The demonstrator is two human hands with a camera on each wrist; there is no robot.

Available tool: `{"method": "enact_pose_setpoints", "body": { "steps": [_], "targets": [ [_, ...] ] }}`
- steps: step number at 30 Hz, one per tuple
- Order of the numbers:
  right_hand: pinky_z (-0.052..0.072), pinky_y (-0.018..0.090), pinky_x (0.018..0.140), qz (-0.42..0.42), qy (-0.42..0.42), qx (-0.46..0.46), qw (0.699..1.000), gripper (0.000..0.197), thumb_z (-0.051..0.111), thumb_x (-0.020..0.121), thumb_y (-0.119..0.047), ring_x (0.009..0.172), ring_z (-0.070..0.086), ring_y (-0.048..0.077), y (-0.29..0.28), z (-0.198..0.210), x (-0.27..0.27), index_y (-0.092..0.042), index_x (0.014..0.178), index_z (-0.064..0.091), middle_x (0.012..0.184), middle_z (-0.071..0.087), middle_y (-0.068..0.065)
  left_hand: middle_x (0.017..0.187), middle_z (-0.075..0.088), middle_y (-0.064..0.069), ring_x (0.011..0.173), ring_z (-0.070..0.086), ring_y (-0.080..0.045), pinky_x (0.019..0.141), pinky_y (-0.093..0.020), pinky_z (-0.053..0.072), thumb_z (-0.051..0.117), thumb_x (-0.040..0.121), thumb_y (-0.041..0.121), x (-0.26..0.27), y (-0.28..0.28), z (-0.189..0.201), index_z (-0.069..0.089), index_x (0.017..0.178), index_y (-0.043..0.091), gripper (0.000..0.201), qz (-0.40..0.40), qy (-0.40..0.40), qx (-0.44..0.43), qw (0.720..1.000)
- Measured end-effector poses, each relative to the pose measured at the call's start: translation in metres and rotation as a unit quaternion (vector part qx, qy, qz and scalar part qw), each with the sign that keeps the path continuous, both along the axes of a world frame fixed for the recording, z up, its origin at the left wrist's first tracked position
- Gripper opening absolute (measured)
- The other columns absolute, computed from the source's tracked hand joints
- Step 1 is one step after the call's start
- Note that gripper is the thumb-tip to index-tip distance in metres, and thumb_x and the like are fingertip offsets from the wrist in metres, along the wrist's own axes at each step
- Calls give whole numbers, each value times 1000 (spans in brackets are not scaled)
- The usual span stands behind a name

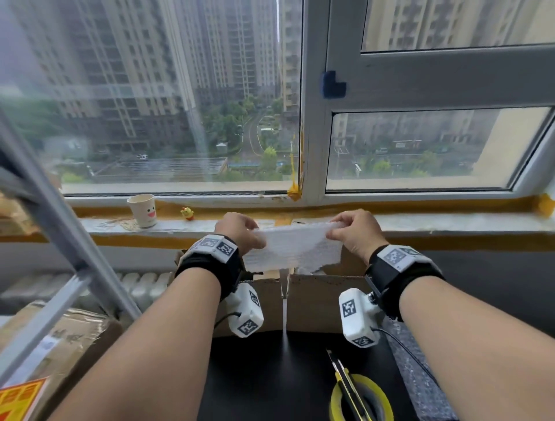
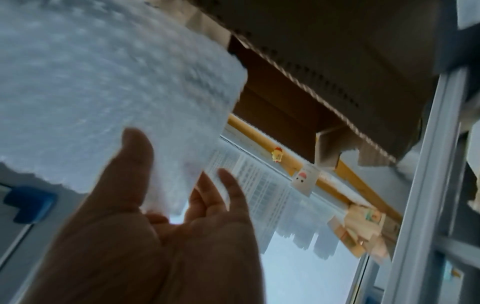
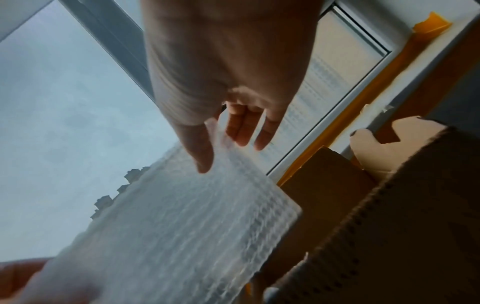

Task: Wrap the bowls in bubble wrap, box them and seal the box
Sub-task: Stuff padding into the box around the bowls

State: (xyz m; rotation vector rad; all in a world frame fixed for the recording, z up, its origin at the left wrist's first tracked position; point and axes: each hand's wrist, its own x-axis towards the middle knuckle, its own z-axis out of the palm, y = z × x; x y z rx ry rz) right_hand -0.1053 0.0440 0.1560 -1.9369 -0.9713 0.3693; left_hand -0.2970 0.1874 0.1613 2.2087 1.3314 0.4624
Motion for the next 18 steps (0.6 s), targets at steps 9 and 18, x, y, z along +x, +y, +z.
{"method": "enact_pose_setpoints", "body": {
  "steps": [9, 18],
  "targets": [
    [51, 35, 84, 39, 143, 115, 982, 47, 85, 71, -17, 96, 61, 20, 23, 24, -26, -15, 111, 60, 107, 64, 3, 75, 69, -9, 65, 63, -20, 65, -30, 52, 75, 78, 14, 6, -14, 16, 70, 86, 2, 15, -104, -163, -75, 978],
    [54, 22, 54, 134, 335, 38, 932, 9, 65, 86, -1, 57, 64, 14, 30, 15, -52, -5, 92, 71, 72, 70, 5, 82, 64, -12, 56, 65, -14, 56, -26, 57, 66, 83, -5, -13, -9, 20, 64, 88, 4, 10, -84, -366, -305, 875]
  ]
}}
